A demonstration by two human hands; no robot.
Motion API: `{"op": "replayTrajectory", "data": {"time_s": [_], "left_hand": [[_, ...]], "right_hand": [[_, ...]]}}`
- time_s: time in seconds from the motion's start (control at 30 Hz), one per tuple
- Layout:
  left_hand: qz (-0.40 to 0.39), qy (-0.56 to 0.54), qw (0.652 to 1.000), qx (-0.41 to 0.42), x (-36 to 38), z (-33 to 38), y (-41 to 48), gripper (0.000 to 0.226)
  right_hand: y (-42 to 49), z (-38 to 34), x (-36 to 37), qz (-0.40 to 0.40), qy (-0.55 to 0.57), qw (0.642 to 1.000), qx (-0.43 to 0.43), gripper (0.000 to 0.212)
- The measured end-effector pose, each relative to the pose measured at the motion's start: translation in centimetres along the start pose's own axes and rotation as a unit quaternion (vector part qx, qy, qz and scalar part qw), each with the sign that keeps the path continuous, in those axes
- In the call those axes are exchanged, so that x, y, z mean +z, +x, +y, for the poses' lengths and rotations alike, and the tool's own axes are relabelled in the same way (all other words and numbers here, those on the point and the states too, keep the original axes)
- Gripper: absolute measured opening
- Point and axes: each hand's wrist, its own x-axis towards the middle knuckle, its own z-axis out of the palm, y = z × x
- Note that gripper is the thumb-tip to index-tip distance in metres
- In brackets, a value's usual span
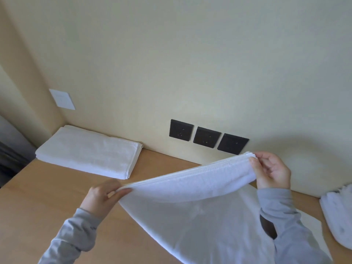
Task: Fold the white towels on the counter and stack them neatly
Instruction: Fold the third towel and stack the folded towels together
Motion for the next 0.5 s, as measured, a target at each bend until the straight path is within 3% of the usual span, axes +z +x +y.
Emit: {"op": "replayTrajectory", "data": {"time_s": [0.07,0.23,0.33,0.5], "left_hand": [[0.017,0.003,0.999,0.046,-1.0,1.7,2.4,0.073],[0.051,0.038,0.980,0.187,-3.2,7.8,9.3,0.070],[0.069,0.118,0.945,0.297,-4.8,12.3,13.5,0.071],[0.120,0.153,0.886,0.421,-8.0,20.6,20.3,0.068]], "right_hand": [[0.8,-1.0,-0.7,0.026,0.012,1.000,-0.008,0.031],[3.4,-5.0,-3.5,0.101,0.048,0.993,-0.048,0.031],[5.5,-8.7,-5.5,0.136,0.072,0.984,-0.085,0.031],[8.9,-16.0,-9.9,0.198,0.121,0.962,-0.142,0.026]]}}
